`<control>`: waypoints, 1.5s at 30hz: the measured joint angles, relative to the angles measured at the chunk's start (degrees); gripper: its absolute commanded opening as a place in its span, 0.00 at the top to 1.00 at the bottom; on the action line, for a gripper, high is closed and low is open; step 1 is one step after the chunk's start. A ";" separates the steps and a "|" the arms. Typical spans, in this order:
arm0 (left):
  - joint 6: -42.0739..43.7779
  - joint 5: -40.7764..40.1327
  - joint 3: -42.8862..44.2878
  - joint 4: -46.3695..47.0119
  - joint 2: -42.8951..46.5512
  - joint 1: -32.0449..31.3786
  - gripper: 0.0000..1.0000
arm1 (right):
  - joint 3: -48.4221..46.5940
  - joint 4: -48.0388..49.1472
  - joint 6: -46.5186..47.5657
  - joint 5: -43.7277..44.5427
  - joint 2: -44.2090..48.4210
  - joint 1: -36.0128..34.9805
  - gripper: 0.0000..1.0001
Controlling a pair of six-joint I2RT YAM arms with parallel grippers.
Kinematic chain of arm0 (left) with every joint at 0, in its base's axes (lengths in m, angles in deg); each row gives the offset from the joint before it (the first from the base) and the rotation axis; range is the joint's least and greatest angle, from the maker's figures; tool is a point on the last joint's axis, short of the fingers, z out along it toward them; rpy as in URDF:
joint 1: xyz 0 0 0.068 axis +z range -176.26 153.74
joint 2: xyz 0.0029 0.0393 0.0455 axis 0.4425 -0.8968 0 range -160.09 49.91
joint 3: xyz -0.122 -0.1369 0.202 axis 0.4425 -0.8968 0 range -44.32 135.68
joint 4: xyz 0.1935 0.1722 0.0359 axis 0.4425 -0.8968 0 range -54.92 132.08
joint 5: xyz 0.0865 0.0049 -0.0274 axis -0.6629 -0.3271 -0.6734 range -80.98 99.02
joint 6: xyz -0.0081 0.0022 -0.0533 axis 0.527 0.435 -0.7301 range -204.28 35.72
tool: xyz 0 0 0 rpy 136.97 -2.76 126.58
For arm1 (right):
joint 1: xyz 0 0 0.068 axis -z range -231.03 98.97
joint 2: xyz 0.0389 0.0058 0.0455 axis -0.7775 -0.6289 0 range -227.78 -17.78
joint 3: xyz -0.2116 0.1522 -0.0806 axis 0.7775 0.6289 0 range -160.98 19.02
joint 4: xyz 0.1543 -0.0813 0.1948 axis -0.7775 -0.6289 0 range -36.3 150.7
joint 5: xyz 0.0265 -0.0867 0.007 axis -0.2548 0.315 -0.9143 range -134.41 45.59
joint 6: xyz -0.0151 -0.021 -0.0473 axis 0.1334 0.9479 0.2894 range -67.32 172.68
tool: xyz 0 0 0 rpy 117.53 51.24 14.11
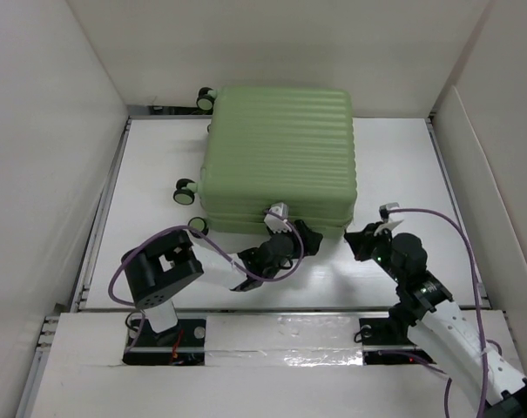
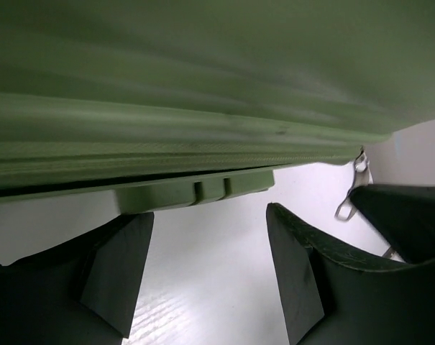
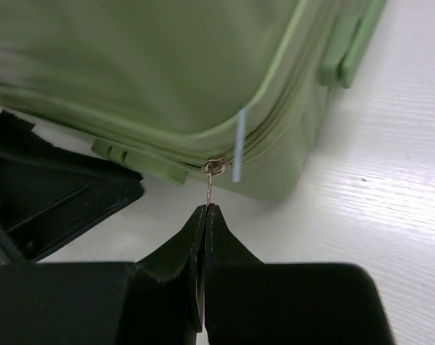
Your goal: Pack the luggage
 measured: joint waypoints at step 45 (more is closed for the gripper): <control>-2.89 14.86 -2.03 -43.39 50.14 67.01 0.01 | -0.44 17.53 -7.19 17.59 -18.58 -22.67 1.00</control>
